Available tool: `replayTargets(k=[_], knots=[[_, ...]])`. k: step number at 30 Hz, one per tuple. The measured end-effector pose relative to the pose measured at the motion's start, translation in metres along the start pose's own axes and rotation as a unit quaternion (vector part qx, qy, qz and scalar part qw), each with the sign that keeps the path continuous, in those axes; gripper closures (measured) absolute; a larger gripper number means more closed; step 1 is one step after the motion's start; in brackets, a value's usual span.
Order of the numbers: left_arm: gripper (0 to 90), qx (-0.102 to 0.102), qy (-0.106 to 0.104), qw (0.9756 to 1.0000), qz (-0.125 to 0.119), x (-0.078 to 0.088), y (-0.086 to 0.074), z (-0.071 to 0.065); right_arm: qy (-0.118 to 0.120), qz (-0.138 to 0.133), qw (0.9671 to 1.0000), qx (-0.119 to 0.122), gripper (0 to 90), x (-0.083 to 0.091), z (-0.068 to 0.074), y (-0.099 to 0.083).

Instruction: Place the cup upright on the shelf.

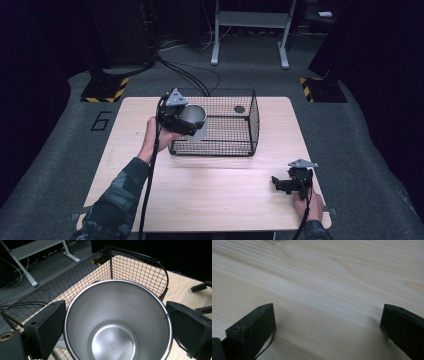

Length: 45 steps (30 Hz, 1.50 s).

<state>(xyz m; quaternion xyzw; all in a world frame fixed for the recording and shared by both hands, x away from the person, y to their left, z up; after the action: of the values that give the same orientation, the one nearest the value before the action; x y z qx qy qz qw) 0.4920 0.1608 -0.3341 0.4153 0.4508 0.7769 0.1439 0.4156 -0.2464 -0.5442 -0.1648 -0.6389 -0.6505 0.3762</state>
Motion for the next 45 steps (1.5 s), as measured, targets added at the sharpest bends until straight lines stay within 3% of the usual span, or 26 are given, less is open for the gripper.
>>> replayTargets(k=[23, 45], knots=[[6.2, 0.007, 0.009, 0.9999, -0.003, -0.031, 0.016, 0.016, 0.000, 0.000, 1.0000, 0.000, 0.0, 0.000, 0.000, 0.000], [6.2, 0.019, 0.015, 0.9994, 0.026, -0.071, 0.018, 0.039, 0.000, 0.000, 1.0000, 0.000, 0.0, 0.000, 0.000, 0.000]])
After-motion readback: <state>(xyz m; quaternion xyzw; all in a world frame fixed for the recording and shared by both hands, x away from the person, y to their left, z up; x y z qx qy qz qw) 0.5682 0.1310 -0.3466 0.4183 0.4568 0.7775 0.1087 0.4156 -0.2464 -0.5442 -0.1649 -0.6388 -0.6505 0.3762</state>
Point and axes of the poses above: each handheld gripper's, and its own axes: x roughly backward along the jaws, y roughly out of its top, z roughly to its left, the point moved 2 cm from there along -x, roughly forward along the jaws, and after that the axes turned 10 degrees about -x, right-handed, at the moved point
